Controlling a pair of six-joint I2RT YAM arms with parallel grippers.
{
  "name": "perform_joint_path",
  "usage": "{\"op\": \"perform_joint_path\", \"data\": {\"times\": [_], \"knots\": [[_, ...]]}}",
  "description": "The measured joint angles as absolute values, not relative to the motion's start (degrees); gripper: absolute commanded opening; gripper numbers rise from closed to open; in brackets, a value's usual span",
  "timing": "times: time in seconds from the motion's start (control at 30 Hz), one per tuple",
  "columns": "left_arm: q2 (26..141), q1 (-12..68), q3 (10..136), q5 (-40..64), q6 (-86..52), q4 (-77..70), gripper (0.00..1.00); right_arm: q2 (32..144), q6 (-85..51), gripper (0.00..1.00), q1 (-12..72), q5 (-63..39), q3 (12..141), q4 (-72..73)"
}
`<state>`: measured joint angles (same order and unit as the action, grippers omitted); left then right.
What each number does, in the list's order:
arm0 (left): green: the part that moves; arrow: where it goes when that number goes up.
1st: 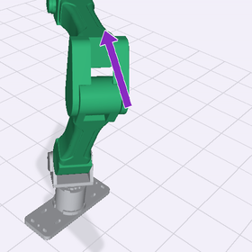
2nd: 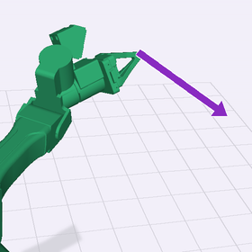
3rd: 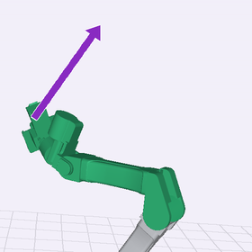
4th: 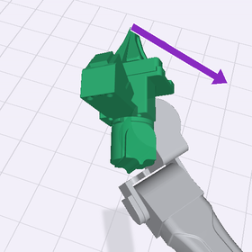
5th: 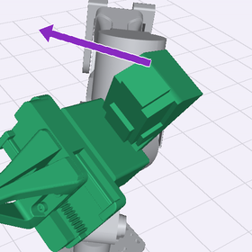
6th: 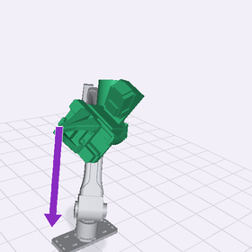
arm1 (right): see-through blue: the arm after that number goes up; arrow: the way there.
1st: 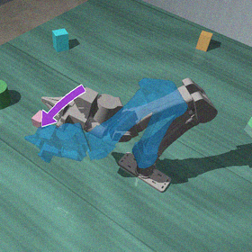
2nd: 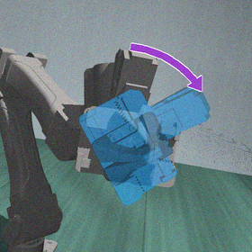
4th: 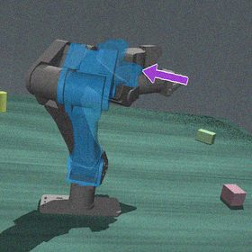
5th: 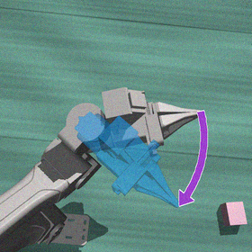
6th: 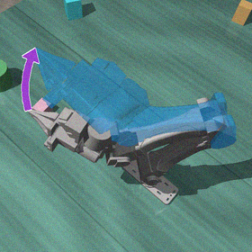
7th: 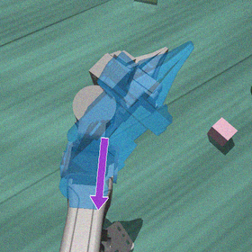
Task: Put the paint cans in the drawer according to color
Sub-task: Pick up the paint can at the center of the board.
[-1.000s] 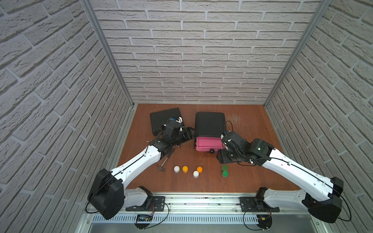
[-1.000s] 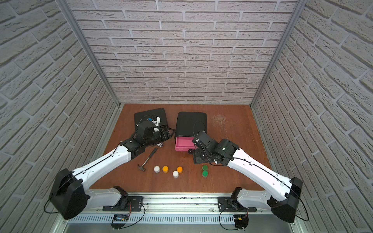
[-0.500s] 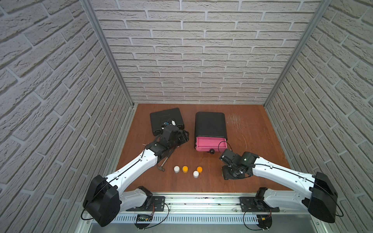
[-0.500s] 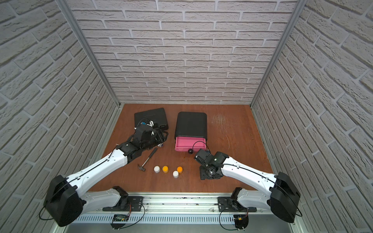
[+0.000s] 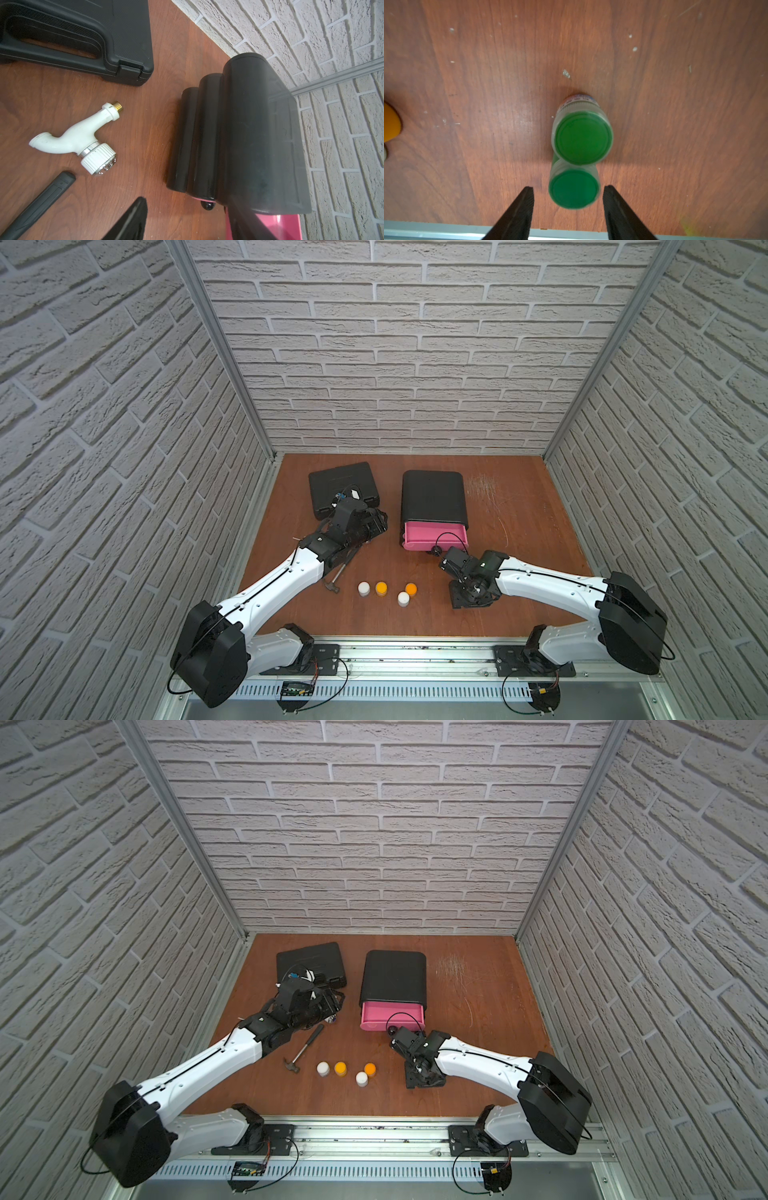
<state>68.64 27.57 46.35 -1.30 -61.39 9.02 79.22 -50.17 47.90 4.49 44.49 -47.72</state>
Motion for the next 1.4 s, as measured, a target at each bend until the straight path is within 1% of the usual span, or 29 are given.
{"op": "perform_joint_path", "data": {"times": [0.2, 0.4, 0.53, 1.13, 1.3, 1.4], "knots": [[68.6, 27.4, 46.3, -0.8, -61.4, 9.0, 0.66, 80.9, -49.8, 0.51, 47.6, 4.9, 44.5, -45.7], [67.8, 26.7, 46.2, -0.4, -61.4, 9.0, 0.66, 81.2, -49.0, 0.49, 46.2, 5.4, 44.5, -45.1], [67.5, 26.6, 46.2, -0.2, -61.4, 9.0, 0.65, 81.3, -48.6, 0.46, 45.3, 5.6, 44.5, -44.8], [67.5, 26.5, 45.8, 0.2, -61.4, 9.0, 0.64, 81.4, -48.0, 0.45, 45.0, 5.1, 44.4, -44.3], [67.5, 26.5, 45.8, 0.3, -61.4, 9.0, 0.64, 81.4, -47.6, 0.36, 45.0, 5.1, 44.4, -44.3], [67.5, 26.5, 45.8, 0.5, -61.4, 9.0, 0.64, 81.4, -47.6, 0.33, 45.0, 5.1, 44.4, -44.3]]}}
